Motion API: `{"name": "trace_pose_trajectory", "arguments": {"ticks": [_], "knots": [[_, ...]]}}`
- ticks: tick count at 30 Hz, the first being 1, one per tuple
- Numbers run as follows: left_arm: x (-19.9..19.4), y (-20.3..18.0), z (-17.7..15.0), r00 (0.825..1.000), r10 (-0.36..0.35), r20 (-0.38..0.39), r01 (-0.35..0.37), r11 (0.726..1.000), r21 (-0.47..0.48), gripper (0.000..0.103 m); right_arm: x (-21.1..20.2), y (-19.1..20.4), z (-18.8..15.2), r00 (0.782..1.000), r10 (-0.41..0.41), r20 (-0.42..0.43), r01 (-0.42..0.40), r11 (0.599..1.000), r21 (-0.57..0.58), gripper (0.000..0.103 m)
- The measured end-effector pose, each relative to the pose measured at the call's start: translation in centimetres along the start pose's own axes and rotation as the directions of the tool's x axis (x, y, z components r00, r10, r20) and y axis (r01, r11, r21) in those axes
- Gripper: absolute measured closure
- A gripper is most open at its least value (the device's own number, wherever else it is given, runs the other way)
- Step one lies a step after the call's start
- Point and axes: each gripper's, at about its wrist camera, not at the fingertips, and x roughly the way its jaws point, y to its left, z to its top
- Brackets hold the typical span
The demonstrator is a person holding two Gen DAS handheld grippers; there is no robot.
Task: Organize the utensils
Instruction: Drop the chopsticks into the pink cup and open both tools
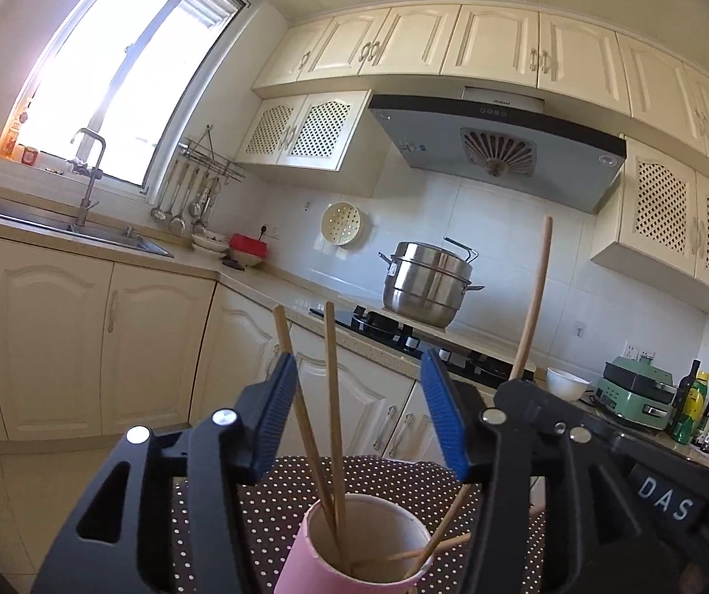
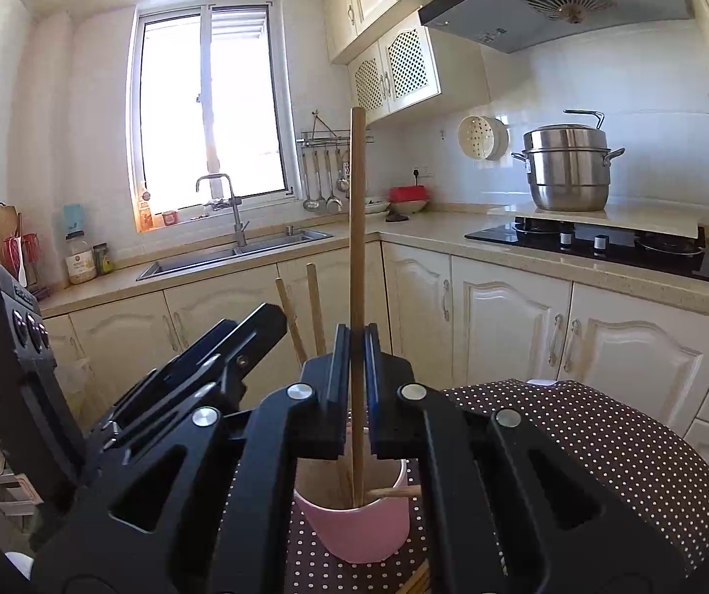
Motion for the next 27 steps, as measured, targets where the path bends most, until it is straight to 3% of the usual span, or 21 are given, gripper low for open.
{"name": "trace_pose_trajectory", "arguments": {"ticks": [6, 11, 21, 23, 27], "knots": [[-1.3, 0.5, 0.3, 0.997, 0.052, -0.063, -0.05, 0.998, 0.035, 0.033, -0.4, 0.5, -0.2, 1.0, -0.022, -0.01, 0.022, 1.0, -0.001, 0.096], [-2.3, 1.0, 0.5, 0.989, 0.101, -0.112, -0.093, 0.993, 0.072, 0.029, -0.4, 0.7, -0.6, 0.999, -0.045, -0.028, 0.045, 0.999, 0.004, 0.096], [-4.2, 0.9, 1.3, 0.979, 0.131, -0.154, -0.114, 0.987, 0.113, 0.025, -1.8, 1.1, -0.8, 0.997, -0.067, -0.05, 0.068, 0.997, 0.021, 0.096], [-4.7, 0.8, 1.5, 0.978, 0.133, -0.158, -0.115, 0.986, 0.12, 0.023, -2.4, 1.2, -0.6, 0.997, -0.069, -0.044, 0.07, 0.997, 0.025, 0.092], [-5.8, 0.3, 1.9, 0.977, 0.133, -0.165, -0.112, 0.985, 0.127, 0.022, -4.0, 1.3, -0.2, 0.997, -0.08, -0.015, 0.081, 0.996, 0.03, 0.06]]}}
